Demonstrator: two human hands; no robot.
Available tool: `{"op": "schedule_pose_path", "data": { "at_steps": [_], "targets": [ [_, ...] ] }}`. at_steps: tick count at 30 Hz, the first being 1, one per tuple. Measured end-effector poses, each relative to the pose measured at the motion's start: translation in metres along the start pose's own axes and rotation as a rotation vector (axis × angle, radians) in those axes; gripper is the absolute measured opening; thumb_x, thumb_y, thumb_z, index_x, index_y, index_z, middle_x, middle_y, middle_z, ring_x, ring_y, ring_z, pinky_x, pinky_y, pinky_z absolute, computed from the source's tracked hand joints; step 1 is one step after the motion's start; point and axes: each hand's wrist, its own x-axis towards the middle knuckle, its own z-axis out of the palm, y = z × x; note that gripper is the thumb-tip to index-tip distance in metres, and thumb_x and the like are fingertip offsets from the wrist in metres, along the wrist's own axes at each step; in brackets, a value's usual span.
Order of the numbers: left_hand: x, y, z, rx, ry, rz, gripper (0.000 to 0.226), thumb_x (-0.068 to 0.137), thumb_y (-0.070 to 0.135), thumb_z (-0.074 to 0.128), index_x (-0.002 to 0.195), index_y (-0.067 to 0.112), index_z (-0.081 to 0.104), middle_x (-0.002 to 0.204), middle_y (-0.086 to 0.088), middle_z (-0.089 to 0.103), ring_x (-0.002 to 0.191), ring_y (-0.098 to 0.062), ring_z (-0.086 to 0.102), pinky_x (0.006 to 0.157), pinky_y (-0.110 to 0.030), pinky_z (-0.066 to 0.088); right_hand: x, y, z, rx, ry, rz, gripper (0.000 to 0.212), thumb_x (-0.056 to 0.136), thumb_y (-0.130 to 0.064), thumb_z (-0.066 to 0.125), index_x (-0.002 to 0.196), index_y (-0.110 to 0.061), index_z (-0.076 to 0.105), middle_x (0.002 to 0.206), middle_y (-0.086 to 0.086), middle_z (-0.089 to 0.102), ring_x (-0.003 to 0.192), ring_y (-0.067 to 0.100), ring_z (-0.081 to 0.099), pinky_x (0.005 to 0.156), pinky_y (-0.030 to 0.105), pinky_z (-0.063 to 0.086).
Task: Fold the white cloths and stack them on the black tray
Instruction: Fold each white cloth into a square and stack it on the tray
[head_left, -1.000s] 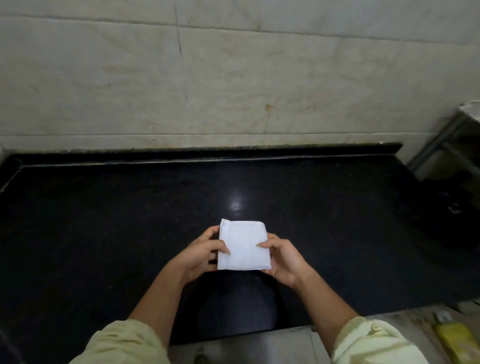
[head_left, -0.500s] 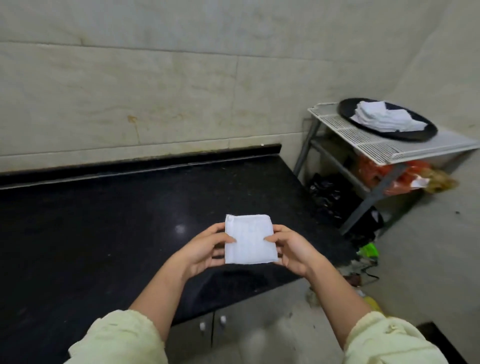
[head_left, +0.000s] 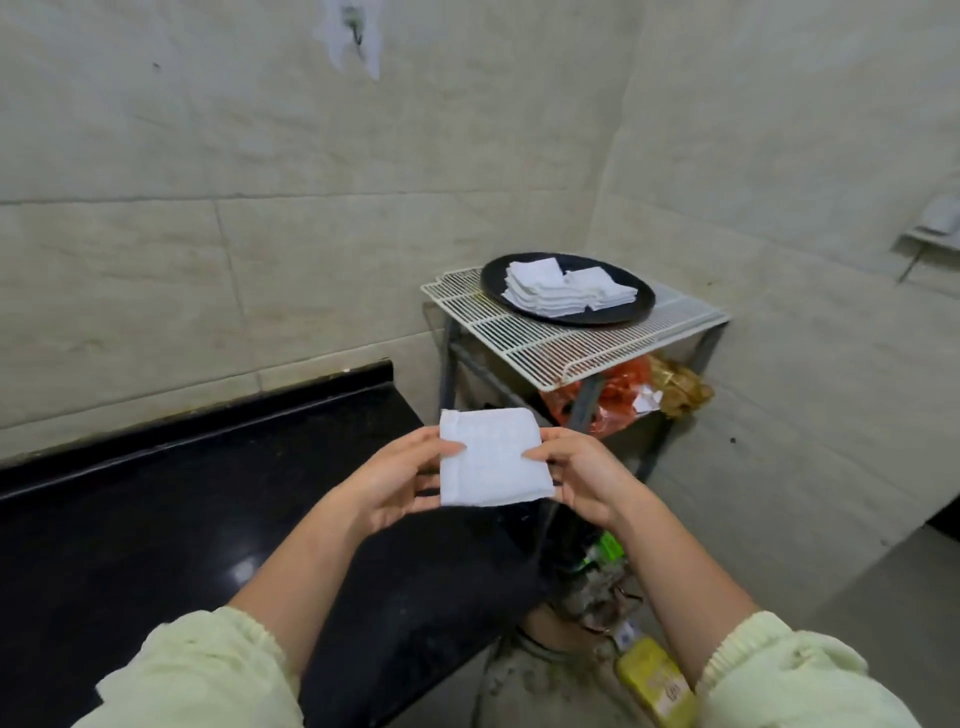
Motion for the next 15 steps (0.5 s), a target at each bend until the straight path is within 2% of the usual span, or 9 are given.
{"op": "schedule_pose_path", "data": {
  "at_steps": [2,6,10,13,15],
  "targets": [
    [0.031,0.019,0.019,0.019,-0.038,0.015,0.027,0.087,0.018,0.065,0.113,0.025,0.065,0.105,-0.005,0.072,0.086,-0.014,0.070,0.070,-0.030,0.057,0.015,-0.025,-0.028,0.014,-0.014,-0.028,0.040,0.079,0.000,0.060,0.119,-0.003,0.063,0.113,0.014,0.069,0.096,0.025,0.065,0.069,0.031,0.058],
    [0.087,0.064,0.050,0.047,-0.119,0.073,0.027,0.085,0.019,0.066,0.111,0.025,0.066,0.104,-0.002,0.069,0.088,-0.015,0.063,0.079,-0.030,0.057,0.038,-0.079,-0.075,0.013,-0.102,-0.082,0.029,0.085,0.003,0.056,0.110,-0.005,0.066,0.096,0.009,0.071,0.077,0.017,0.067,0.070,0.029,0.058],
    [0.139,0.107,0.077,0.101,-0.179,0.118,0.038,0.083,0.021,0.066,0.120,0.023,0.063,0.111,-0.002,0.068,0.093,-0.018,0.061,0.080,-0.029,0.057,0.069,-0.130,-0.120,0.011,-0.116,-0.116,0.034,0.083,0.005,0.060,0.115,-0.004,0.063,0.101,0.011,0.069,0.084,0.019,0.064,0.077,0.030,0.058],
    [0.176,0.136,0.101,0.101,-0.144,0.108,0.029,0.086,0.016,0.064,0.115,0.021,0.064,0.096,0.002,0.072,0.073,-0.011,0.067,0.062,-0.025,0.060,0.096,-0.164,-0.150,0.028,-0.107,-0.127,0.046,0.081,0.006,0.062,0.126,0.003,0.056,0.108,0.015,0.066,0.087,0.021,0.063,0.075,0.031,0.058],
    [0.195,0.151,0.113,0.107,-0.125,0.091,0.027,0.087,0.016,0.064,0.114,0.020,0.064,0.087,0.004,0.074,0.065,-0.008,0.069,0.056,-0.021,0.057,0.111,-0.181,-0.167,0.036,-0.106,-0.132,0.043,0.082,0.006,0.062,0.125,0.003,0.058,0.115,0.016,0.066,0.096,0.023,0.064,0.075,0.031,0.060]
  ]
}}
